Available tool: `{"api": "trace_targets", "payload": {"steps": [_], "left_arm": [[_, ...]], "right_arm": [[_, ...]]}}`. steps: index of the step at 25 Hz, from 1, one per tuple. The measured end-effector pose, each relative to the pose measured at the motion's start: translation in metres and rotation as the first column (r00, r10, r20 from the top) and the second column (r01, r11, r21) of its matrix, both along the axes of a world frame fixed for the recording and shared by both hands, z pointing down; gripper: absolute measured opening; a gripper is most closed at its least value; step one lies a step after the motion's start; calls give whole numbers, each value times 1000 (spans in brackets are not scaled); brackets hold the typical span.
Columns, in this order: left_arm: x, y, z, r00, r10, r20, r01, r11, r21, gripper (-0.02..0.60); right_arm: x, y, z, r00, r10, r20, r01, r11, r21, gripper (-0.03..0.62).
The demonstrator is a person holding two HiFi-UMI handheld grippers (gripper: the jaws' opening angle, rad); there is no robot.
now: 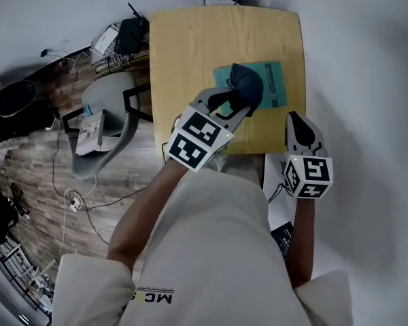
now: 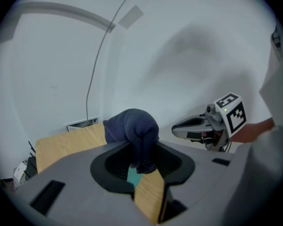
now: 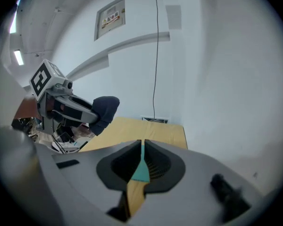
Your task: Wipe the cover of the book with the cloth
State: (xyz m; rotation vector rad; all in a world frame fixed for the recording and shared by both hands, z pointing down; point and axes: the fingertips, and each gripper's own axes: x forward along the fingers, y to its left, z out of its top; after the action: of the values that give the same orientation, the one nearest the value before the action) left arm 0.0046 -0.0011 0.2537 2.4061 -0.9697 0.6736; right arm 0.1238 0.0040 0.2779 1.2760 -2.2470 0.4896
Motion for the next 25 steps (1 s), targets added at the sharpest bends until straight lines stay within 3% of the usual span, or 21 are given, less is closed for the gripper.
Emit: {"api": "trace_targets", "payload": {"steps": [3, 7, 13, 25], "left_arm": [[-23, 4, -26, 996, -86, -27, 87, 995, 54, 138], [-50, 27, -44, 981, -185, -65, 189, 979, 71, 138], [-84, 51, -56, 938, -333, -101, 343, 933, 111, 137], [-96, 61, -59, 926, -367, -84, 376, 918, 128, 138]], "right_arm": [[-2, -1, -25, 1000, -17, 8, 16, 999, 51, 38], [-7, 3, -57, 999, -48, 24, 45, 992, 114, 38], [-18, 5, -94, 996, -71, 56, 60, 981, 183, 38], [-31, 2, -90, 993, -100, 67, 88, 981, 173, 38]]}}
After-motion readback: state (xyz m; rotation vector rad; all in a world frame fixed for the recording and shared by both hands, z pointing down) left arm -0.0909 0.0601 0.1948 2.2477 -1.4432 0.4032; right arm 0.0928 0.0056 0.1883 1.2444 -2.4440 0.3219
